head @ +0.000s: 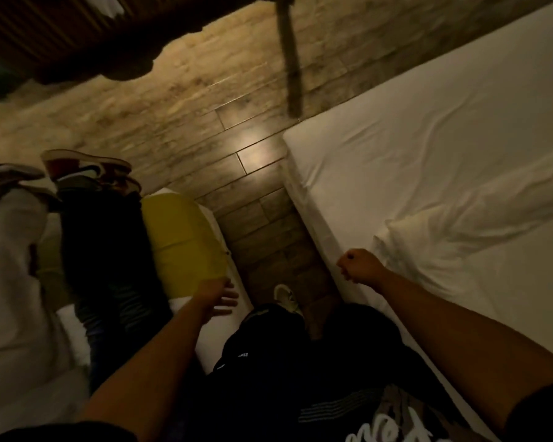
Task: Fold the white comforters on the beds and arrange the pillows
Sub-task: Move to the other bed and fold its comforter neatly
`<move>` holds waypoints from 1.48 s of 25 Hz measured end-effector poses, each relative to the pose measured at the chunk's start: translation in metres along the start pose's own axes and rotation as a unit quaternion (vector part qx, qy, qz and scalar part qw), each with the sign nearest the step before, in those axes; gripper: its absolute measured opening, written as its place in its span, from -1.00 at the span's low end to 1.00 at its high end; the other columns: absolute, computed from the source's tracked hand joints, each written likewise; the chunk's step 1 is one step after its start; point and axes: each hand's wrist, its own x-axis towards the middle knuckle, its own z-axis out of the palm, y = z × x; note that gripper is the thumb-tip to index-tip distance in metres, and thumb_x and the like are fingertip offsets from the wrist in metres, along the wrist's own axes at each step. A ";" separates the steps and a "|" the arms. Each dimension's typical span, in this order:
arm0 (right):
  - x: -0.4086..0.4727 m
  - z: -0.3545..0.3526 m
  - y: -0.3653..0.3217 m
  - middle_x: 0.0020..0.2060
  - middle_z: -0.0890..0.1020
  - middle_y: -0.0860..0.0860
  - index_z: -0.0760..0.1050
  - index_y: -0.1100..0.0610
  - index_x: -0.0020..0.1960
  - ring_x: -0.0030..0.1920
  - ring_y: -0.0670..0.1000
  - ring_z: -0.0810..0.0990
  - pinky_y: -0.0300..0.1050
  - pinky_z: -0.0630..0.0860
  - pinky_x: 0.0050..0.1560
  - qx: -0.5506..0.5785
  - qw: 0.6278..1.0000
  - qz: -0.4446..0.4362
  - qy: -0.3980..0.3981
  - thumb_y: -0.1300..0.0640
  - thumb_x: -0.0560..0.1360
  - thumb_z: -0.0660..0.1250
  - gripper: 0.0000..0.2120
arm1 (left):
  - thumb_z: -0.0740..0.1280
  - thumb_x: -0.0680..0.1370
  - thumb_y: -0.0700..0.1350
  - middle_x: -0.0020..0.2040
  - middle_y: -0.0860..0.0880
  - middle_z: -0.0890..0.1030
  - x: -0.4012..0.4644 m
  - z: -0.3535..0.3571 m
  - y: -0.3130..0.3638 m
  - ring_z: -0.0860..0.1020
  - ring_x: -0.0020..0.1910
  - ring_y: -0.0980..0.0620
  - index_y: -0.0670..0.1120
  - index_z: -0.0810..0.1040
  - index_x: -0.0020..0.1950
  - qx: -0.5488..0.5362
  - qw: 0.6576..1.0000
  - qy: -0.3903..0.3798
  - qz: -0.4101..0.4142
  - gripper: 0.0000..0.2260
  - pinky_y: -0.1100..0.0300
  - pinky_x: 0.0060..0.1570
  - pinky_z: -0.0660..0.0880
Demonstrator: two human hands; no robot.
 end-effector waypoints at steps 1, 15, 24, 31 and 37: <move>0.006 -0.002 0.003 -0.08 0.67 0.22 0.55 0.18 -0.11 -0.02 0.24 0.66 0.11 0.58 0.04 -0.013 0.999 0.030 -0.004 0.07 0.53 0.29 -0.82 | 0.24 0.62 -0.03 0.08 -0.21 0.63 0.004 -0.008 0.025 0.62 -0.02 -0.17 -0.21 0.52 0.22 -0.004 1.000 0.000 0.018 -0.71 -0.04 -0.07 0.58; 0.170 -0.071 -0.235 -0.10 0.60 0.27 0.55 0.24 -0.11 -0.18 0.16 0.57 -0.04 0.49 -0.18 0.025 0.992 0.066 -0.103 0.19 0.55 0.28 -0.86 | 0.22 0.65 -0.07 -0.07 -0.19 0.52 0.056 -0.083 0.266 0.48 -0.15 -0.14 -0.17 0.52 0.11 0.002 0.999 0.018 0.039 -0.81 -0.01 -0.16 0.45; 0.256 -0.117 -0.511 -0.14 0.62 0.15 0.55 0.24 0.12 -0.17 0.09 0.60 -0.08 0.53 -0.16 0.154 0.982 -0.069 -0.082 0.13 0.59 0.24 -0.78 | 0.20 0.65 0.00 -0.03 -0.19 0.58 0.130 -0.182 0.378 0.56 -0.12 -0.16 -0.22 0.48 0.27 0.020 0.997 -0.005 -0.069 -0.66 0.00 -0.09 0.52; 0.315 -0.142 -0.547 -0.18 0.59 0.16 0.56 0.22 0.04 -0.29 0.06 0.54 -0.12 0.46 -0.26 0.201 0.978 0.056 -0.008 0.15 0.59 0.24 -0.82 | 0.25 0.60 -0.04 -0.03 -0.24 0.63 0.161 -0.202 0.603 0.59 -0.14 -0.18 -0.23 0.53 0.08 0.091 0.995 -0.007 0.047 -0.74 0.02 -0.12 0.53; 0.324 -0.191 -0.484 -0.27 0.53 0.13 0.48 0.18 -0.14 -0.34 0.04 0.47 -0.14 0.40 -0.29 0.287 0.936 0.203 0.004 0.16 0.60 0.21 -0.82 | 0.25 0.59 -0.07 -0.05 -0.22 0.64 0.145 -0.119 0.788 0.62 -0.14 -0.17 -0.24 0.55 0.08 0.155 0.976 -0.051 0.142 -0.75 0.02 -0.11 0.57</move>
